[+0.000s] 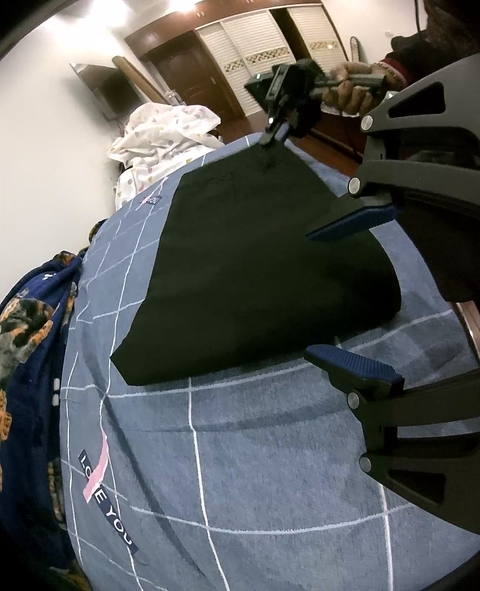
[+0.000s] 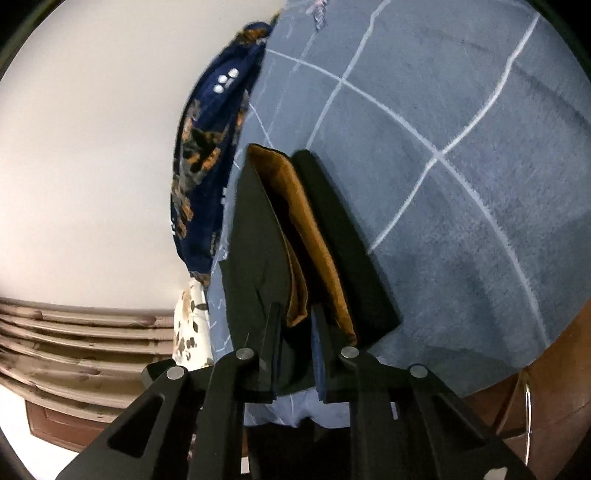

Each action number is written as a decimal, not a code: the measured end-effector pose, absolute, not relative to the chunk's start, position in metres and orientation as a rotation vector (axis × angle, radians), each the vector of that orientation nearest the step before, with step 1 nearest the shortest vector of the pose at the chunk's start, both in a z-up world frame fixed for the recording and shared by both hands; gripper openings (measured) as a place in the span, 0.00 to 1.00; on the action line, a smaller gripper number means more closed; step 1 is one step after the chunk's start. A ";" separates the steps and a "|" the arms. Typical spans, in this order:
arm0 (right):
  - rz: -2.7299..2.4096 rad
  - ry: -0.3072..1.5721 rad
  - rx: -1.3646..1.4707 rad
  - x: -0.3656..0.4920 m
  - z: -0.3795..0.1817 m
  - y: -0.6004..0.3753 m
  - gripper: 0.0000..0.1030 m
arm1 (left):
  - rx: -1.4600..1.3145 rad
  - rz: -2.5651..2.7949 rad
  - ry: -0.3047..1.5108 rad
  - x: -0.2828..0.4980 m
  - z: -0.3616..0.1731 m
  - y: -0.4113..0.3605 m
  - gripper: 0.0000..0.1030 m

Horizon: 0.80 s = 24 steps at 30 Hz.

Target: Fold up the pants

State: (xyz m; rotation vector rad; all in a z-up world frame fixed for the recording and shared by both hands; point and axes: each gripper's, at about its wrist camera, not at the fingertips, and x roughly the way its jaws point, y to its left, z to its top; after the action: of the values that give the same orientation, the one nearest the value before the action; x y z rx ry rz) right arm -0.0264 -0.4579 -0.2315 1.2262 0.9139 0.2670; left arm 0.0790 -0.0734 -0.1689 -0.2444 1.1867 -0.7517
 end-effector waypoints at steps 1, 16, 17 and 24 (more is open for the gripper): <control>0.269 0.892 1.206 -0.032 -0.221 -0.456 0.13 | -0.248 -0.754 1.183 0.079 -0.168 -0.073 0.57; 0.179 0.978 1.260 -0.054 -0.247 -0.461 0.14 | -0.238 -0.769 1.228 0.079 -0.180 -0.087 0.60; 0.174 0.978 1.260 -0.053 -0.245 -0.461 0.15 | -0.247 -0.770 1.230 0.079 -0.180 -0.086 0.60; 0.108 0.940 1.209 -0.060 -0.229 -0.468 0.45 | -0.256 -0.763 1.241 0.081 -0.183 -0.084 0.60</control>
State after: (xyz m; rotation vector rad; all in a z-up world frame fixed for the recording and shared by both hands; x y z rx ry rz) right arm -0.0599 -0.4678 -0.2293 1.2088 0.9396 0.1082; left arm 0.0809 -0.0840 -0.1831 -0.2563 1.2408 -0.7629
